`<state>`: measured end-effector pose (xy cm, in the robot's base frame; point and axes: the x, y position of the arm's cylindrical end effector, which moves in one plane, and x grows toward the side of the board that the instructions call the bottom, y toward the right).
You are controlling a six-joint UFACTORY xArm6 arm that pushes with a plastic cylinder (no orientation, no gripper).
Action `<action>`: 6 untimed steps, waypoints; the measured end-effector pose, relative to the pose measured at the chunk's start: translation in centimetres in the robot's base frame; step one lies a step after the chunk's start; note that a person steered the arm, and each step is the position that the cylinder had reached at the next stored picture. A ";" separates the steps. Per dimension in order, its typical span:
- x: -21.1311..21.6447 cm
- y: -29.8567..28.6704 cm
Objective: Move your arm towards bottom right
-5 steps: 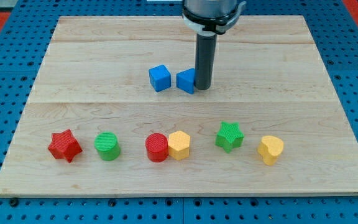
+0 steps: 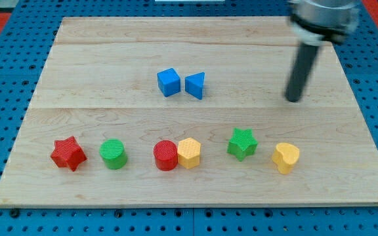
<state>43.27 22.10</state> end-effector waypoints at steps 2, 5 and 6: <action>4.5 12.4; 18.5 5.8; 18.6 -4.4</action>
